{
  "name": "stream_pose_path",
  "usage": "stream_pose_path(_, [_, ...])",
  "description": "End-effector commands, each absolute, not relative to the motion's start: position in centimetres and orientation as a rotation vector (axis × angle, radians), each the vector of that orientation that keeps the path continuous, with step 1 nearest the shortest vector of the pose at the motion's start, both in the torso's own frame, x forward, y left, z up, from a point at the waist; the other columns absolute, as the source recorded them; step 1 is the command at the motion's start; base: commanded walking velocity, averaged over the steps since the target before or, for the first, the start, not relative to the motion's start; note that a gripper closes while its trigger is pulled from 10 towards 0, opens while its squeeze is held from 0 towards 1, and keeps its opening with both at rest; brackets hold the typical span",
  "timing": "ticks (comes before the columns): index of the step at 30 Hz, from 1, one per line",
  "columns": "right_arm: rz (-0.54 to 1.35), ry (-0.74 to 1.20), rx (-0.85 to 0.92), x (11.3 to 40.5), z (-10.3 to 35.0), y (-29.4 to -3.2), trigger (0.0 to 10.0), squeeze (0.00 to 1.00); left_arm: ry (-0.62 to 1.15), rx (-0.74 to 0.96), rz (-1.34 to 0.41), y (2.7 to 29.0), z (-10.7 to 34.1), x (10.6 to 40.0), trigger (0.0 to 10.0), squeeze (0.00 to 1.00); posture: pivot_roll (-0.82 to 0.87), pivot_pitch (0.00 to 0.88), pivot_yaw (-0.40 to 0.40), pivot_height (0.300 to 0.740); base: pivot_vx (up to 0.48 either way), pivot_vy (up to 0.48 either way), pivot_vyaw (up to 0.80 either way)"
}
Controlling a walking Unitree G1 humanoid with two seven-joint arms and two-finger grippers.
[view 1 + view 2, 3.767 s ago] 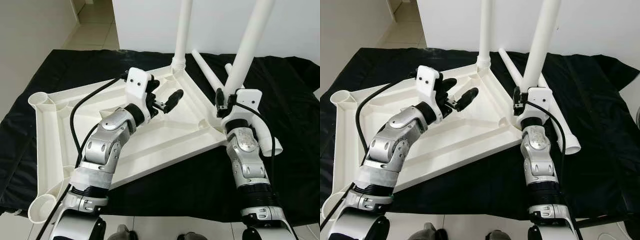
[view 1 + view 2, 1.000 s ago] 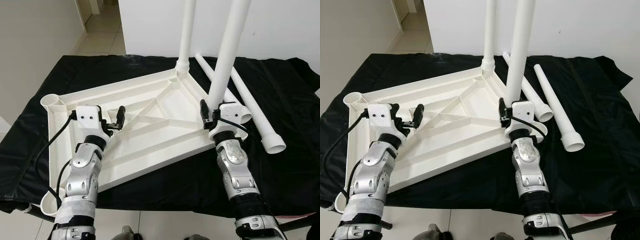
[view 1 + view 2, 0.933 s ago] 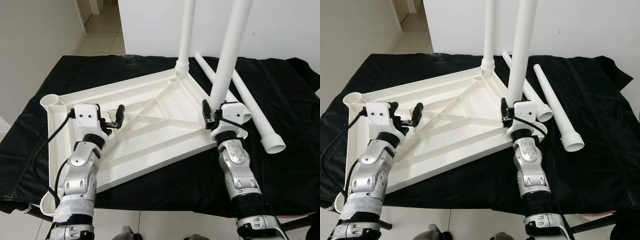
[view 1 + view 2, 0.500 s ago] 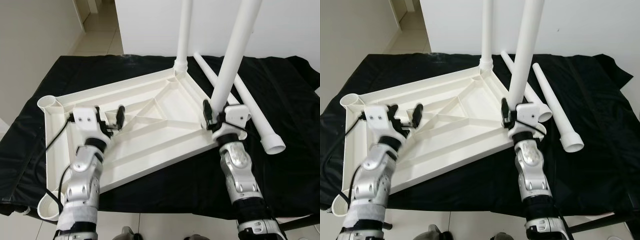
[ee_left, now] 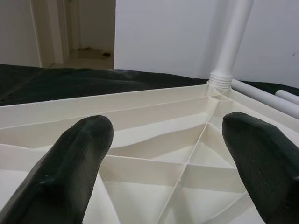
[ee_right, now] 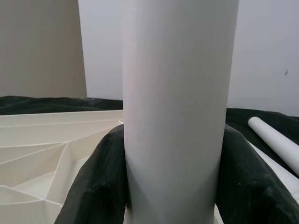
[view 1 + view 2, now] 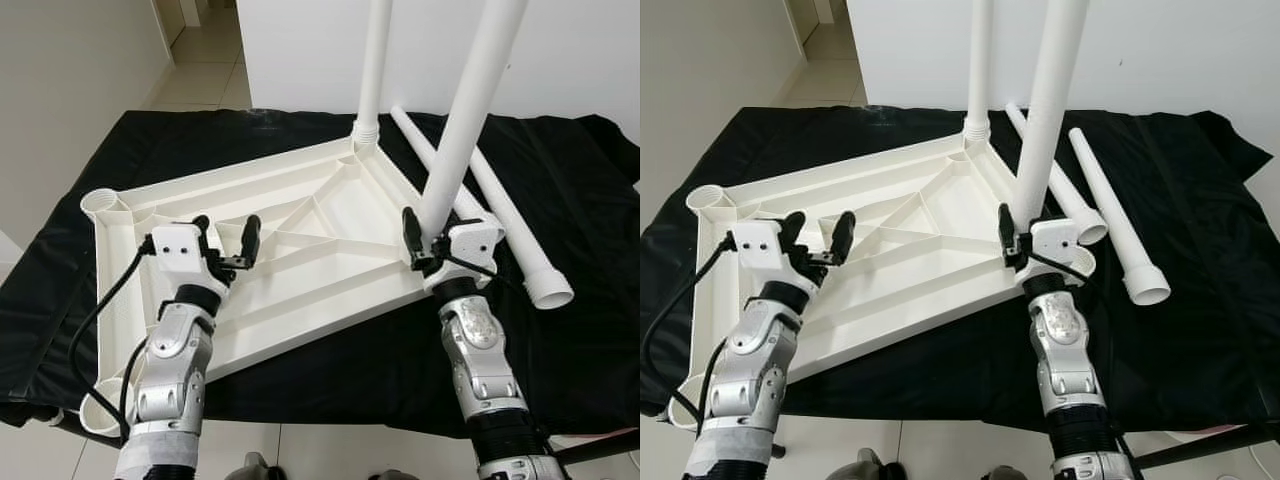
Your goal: Building children table
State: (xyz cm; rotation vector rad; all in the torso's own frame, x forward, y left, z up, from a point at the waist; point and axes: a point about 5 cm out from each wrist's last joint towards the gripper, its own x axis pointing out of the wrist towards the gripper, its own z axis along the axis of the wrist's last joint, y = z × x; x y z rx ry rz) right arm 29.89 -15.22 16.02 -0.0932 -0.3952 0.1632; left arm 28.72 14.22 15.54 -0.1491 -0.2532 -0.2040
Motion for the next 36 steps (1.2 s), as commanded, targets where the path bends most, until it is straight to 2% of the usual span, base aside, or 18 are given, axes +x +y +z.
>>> stream_pose_path(1, [0.185, -0.433, -0.089, 29.6, 16.7, -14.7, 10.0, 0.0, -0.262, -0.133, -0.249, 13.6, 15.8, 28.5, 10.0, 0.0, -0.09, 0.038, 0.054, 0.74, 0.0, 0.0, 0.0])
stream_pose_path(11, [0.2, -0.441, -0.106, 29.6, 17.1, -15.1, 10.0, 0.0, -0.279, -0.141, -0.349, 11.5, 16.6, 28.1, 10.0, 0.0, -0.09, 0.025, 0.036, 0.74, 0.0, 0.0, 0.0])
stream_pose_path(14, [0.208, -0.445, -0.113, 29.9, 17.4, -15.2, 10.0, 0.0, -0.297, -0.141, -0.432, 10.4, 17.4, 28.0, 10.0, 0.0, -0.09, 0.021, 0.032, 0.74, 0.0, 0.0, 0.0])
stream_pose_path(15, [0.225, -0.444, -0.127, 30.2, 17.6, -15.2, 10.0, 0.0, -0.315, -0.15, -0.531, 9.1, 18.3, 27.8, 10.0, 0.0, -0.09, 0.014, 0.028, 0.74, 0.0, 0.0, 0.0])
stream_pose_path(18, [0.243, -0.44, -0.142, 30.4, 17.7, -15.3, 10.0, 0.0, -0.335, -0.172, -0.628, 7.9, 19.6, 27.5, 10.0, 0.0, -0.09, 0.014, 0.028, 0.74, 0.0, 0.0, 0.0])
stream_pose_path(36, [0.345, -0.4, -0.266, 31.1, 18.3, -15.9, 10.0, 0.0, -0.415, -0.187, -0.933, 4.5, 24.1, 26.5, 10.0, 0.0, -0.1, 0.009, 0.034, 0.74, 0.0, 0.0, 0.0])
